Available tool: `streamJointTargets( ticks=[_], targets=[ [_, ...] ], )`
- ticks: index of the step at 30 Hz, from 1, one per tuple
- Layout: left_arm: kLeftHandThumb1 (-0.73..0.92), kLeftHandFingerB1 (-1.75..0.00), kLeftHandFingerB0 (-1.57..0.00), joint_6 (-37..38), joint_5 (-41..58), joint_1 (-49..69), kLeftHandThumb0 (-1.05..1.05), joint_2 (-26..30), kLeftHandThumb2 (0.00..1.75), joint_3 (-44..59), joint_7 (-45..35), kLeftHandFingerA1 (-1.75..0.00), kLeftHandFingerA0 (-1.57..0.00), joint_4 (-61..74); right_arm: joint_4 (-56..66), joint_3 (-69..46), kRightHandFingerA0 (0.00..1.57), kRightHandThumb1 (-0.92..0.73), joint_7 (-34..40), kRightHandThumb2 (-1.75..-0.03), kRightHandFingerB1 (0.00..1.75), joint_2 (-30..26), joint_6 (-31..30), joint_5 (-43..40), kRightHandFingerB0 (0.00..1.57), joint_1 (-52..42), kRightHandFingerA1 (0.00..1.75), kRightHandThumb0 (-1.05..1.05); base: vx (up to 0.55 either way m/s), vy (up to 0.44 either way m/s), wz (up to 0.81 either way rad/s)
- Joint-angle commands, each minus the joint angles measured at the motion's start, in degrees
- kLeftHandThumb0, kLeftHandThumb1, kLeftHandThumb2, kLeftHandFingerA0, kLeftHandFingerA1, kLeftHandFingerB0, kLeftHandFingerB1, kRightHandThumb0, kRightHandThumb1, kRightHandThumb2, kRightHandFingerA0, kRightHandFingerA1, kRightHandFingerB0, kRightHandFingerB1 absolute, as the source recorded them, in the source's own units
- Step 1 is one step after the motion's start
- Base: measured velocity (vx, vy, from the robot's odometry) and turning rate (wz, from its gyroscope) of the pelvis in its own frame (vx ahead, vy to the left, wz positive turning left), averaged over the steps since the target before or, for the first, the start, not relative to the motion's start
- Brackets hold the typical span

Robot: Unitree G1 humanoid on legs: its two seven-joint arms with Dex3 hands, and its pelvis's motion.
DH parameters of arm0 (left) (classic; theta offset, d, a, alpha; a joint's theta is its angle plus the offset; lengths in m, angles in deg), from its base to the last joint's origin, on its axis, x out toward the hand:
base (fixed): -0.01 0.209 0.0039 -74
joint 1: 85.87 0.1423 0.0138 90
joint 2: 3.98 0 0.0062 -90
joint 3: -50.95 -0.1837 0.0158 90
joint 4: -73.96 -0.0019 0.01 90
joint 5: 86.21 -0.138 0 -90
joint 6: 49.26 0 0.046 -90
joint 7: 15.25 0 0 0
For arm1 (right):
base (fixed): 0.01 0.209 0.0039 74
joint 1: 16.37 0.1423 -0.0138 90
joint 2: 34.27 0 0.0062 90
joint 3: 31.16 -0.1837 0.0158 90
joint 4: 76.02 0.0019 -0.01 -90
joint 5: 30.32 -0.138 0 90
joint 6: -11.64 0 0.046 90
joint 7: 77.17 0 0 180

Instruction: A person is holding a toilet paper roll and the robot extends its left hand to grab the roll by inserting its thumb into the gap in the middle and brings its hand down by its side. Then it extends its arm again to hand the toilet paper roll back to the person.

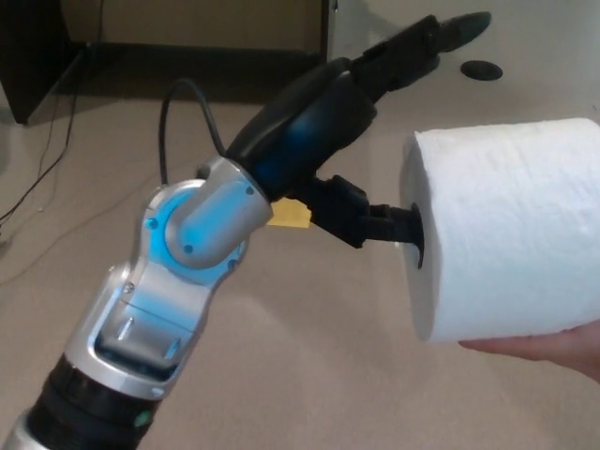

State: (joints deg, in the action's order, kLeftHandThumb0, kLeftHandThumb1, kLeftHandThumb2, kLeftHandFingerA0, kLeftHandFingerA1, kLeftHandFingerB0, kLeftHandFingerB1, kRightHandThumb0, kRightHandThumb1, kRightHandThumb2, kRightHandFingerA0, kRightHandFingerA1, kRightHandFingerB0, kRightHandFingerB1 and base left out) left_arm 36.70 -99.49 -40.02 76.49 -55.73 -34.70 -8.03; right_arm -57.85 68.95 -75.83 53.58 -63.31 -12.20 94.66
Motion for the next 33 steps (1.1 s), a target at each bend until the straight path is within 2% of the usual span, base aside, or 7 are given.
streamJointTargets(
  ticks=[1,2,7,13,19,25,33],
  targets=[
    [0.36,-0.24,-0.04,-0.7,-0.8,-0.5,-0.49,-1.4,0.52,-0.9,0.7,-0.31,-0.18,-0.6,-0.2,0.1,0.66,-0.67,-0.2,-0.60,0.39,-0.1,-0.5,0.1,0.43,0.1,0.70,-0.37,0.00,0.000,0.00],
    [0.12,-0.49,0.00,-2.5,-1.7,-1.0,-0.27,-2.4,0.75,-2.0,0.8,-0.47,-0.01,0.0,-0.2,0.0,0.69,-0.66,-0.2,-0.59,0.38,-0.2,-0.5,0.1,0.42,0.2,0.73,-0.37,0.00,0.000,0.00],
    [0.37,-0.24,-0.06,-2.7,-2.3,-0.9,-0.48,-3.8,0.52,-3.7,0.5,-0.35,-0.25,0.1,-0.2,-0.2,0.63,-0.54,-0.5,-0.85,0.51,-0.2,-0.9,-0.2,0.34,0.4,0.73,-0.42,0.00,0.000,0.00],
    [0.36,-0.29,-0.08,-2.5,-2.6,0.0,-0.53,-6.2,0.63,-5.5,1.0,-0.42,-0.25,-0.9,-0.3,-0.2,0.69,-0.67,-0.5,-0.59,0.37,0.0,-1.2,-0.2,0.41,0.2,0.73,-0.37,0.00,0.000,0.00],
    [0.79,-0.48,-0.80,1.0,2.3,1.6,-0.08,-7.4,0.64,-5.0,-1.6,-0.61,-1.21,-2.9,-0.2,-0.1,0.64,-0.54,-0.6,-0.86,0.51,-0.2,-1.0,-0.1,0.35,0.1,0.74,-0.43,0.00,0.000,0.00],
    [0.73,-1.05,-0.84,3.4,0.2,3.2,-0.03,-8.1,0.81,-4.4,2.5,-1.33,-0.98,-2.6,-0.2,0.2,0.65,-0.68,-1.0,-0.60,0.40,-0.4,-0.6,0.2,0.44,0.8,0.63,-0.38,0.00,0.000,0.00],
    [0.79,-1.30,-0.71,7.7,0.9,5.5,-0.11,-7.1,0.77,-1.9,4.2,-1.47,-0.85,-2.3,-0.4,0.1,0.59,-0.55,-1.3,-0.86,0.52,-0.4,-1.0,0.1,0.37,1.1,0.66,-0.44,0.00,0.000,0.00]
  ],
)
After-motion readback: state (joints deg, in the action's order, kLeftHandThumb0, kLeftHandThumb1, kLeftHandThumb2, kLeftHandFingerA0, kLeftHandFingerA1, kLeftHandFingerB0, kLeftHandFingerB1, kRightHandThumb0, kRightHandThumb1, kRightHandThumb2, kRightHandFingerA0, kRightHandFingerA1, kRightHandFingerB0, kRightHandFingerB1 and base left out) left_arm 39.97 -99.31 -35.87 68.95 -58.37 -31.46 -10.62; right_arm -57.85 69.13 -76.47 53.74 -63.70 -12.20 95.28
